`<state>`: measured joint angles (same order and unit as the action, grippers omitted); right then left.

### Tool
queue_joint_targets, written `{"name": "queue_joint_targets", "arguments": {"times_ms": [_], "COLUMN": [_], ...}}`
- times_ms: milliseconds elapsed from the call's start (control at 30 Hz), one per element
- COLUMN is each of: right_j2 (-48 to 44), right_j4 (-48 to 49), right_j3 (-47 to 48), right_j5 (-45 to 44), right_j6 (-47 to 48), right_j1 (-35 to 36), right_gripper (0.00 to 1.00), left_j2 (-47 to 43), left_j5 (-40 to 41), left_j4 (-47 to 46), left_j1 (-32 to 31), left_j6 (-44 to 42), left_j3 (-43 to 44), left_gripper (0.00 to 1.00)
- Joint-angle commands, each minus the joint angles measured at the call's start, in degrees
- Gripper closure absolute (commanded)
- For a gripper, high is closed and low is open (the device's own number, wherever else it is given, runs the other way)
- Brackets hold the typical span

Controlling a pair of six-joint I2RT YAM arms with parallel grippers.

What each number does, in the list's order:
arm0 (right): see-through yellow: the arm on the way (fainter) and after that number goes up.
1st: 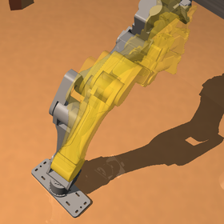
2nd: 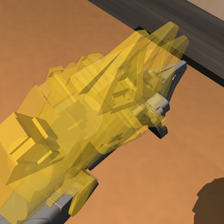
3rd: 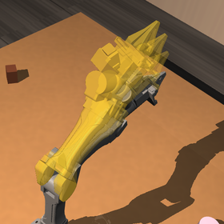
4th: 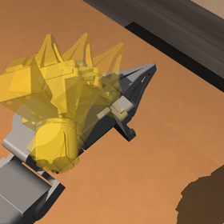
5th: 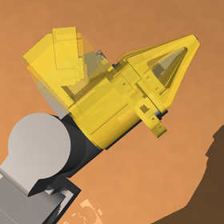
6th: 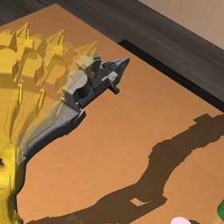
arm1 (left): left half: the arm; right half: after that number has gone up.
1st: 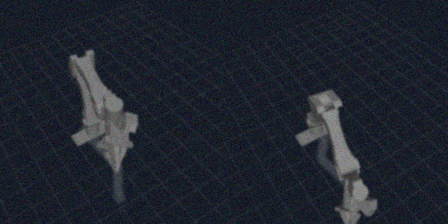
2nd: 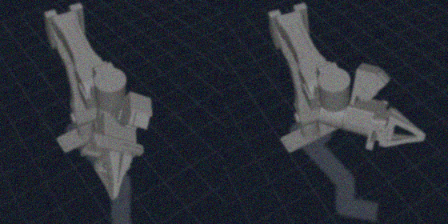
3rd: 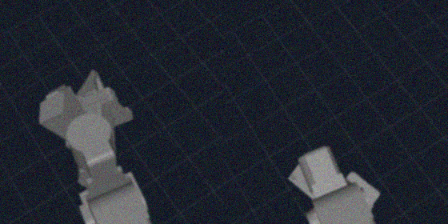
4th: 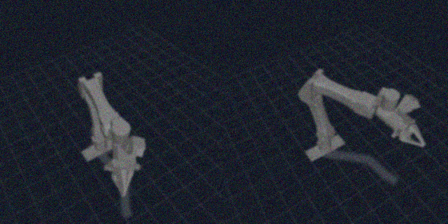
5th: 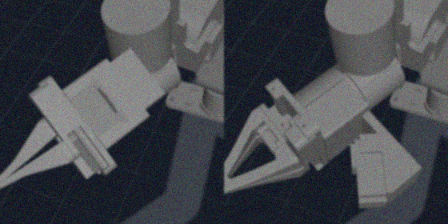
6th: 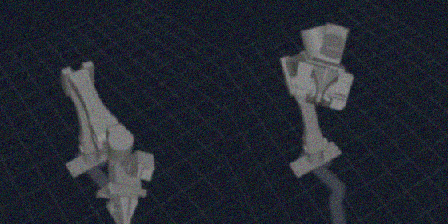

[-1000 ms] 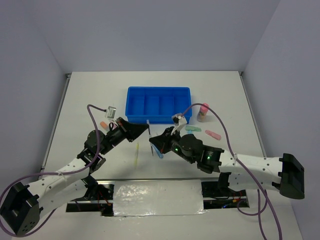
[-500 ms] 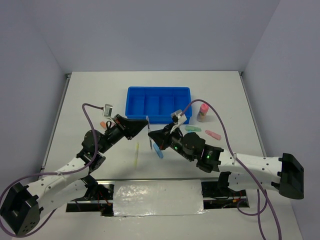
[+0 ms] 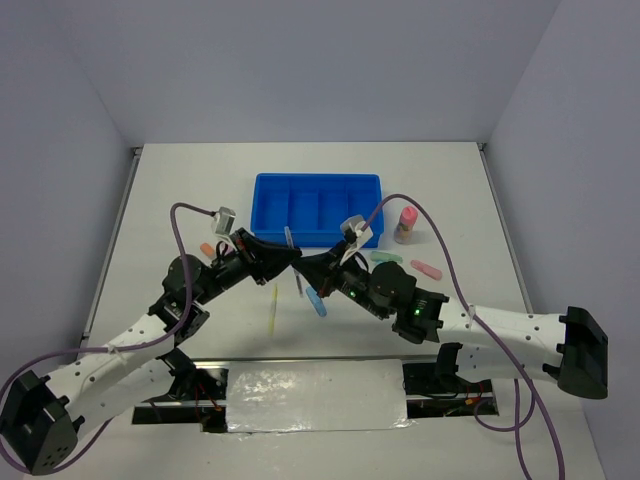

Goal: Sort the stationery into containers
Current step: Close the pen cap on the pen.

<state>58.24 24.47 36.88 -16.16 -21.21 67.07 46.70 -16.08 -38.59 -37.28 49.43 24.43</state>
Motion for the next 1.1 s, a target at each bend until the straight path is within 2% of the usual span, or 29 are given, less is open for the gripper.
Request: {"name": "queue_joint_targets", "arguments": {"times_ms": [0, 167, 267, 300, 333, 367, 433, 500, 567, 600, 633, 700, 733, 767, 800, 833, 900, 933, 967, 1067], "right_j2": [-1.7, -1.8, -1.5, -1.4, -1.3, -0.9, -0.3, 0.6, 0.6, 0.5, 0.2, -0.2, -0.4, -0.7, -0.8, -1.3, -1.5, -1.5, -1.4, -1.4], "right_j4": [6.2, 5.6, 5.4, 5.2, 4.1, 3.3, -0.5, -1.7, -0.9, -0.4, 0.3, -0.1, -0.4, -0.7, -0.8, -0.9, -1.3, -1.4, -1.7, -2.8], "right_j3": [2.9, 3.1, 3.1, 3.1, 3.2, 3.5, 4.9, 5.4, 4.7, 4.4, 4.2, 4.2, 4.3, 4.5, 4.5, 4.4, 4.3, 4.3, 4.2, 4.1], "right_j5": [2.1, 3.2, 4.6, 5.6, 7.4, 8.6, 12.4, 15.0, 17.5, 17.9, 18.3, 17.6, 17.3, 17.0, 16.8, 16.5, 16.3, 16.3, 15.2, 13.4], "right_j6": [1.3, 1.6, 2.0, 2.6, 2.9, 3.6, 3.9, 3.9, 3.4, 3.5, 3.5, 3.5, 3.5, 3.8, 3.9, 4.0, 4.1, 4.2, 4.1, 4.2], "right_j1": [0.0, 0.0, 0.0, 0.0, -0.1, -0.2, -0.3, -0.2, -0.2, -0.3, -0.2, -0.2, -0.1, -0.2, -0.2, -0.2, -0.2, -0.2, -0.2, -0.2], "right_gripper": [1.00, 1.00, 1.00, 0.95, 0.86, 0.63, 0.50, 0.50, 0.55, 0.62, 0.85, 0.98, 1.00, 1.00, 1.00, 1.00, 1.00, 1.00, 1.00, 1.00], "left_j2": [-1.3, -1.7, -1.4, -1.4, -1.4, -1.7, -2.5, -3.4, -3.6, -3.5, -3.5, -3.2, -3.0, -2.9, -2.9, -3.0, -3.4, -3.5, -3.5, -2.9], "left_j5": [-2.3, -3.1, -5.1, -5.9, -7.8, -9.0, -13.5, -15.7, -18.5, -19.3, -20.0, -21.7, -22.0, -21.9, -21.6, -20.8, -17.3, -16.2, -15.0, -13.1], "left_j4": [2.9, 4.3, 4.7, 4.7, 4.7, 4.8, 4.0, 3.8, 3.7, 3.6, 3.9, 5.0, 5.9, 7.8, 8.7, 9.7, 12.9, 13.9, 16.2, 18.4], "left_j1": [-0.3, -0.3, -0.3, -0.3, -0.3, -0.3, -0.3, -0.3, -0.2, -0.3, -0.3, -0.3, -0.3, -0.3, -0.3, -0.3, -0.3, -0.3, -0.3, -0.3], "left_j6": [-4.0, -5.6, -6.5, -7.0, -7.9, -8.6, -10.2, -11.1, -11.4, -11.5, -11.7, -12.5, -13.6, -14.4, -14.9, -15.2, -16.0, -16.1, -16.5, -17.9], "left_j3": [3.2, 4.8, 5.6, 6.2, 6.5, 6.9, 7.9, 9.2, 10.3, 11.2, 11.6, 12.9, 13.4, 14.0, 14.2, 14.4, 14.9, 15.3, 16.2, 18.3], "left_gripper": [0.78, 0.99, 1.00, 1.00, 1.00, 1.00, 1.00, 1.00, 1.00, 1.00, 1.00, 1.00, 1.00, 0.92, 0.92, 0.71, 0.45, 0.16, 0.10, 0.05]}}
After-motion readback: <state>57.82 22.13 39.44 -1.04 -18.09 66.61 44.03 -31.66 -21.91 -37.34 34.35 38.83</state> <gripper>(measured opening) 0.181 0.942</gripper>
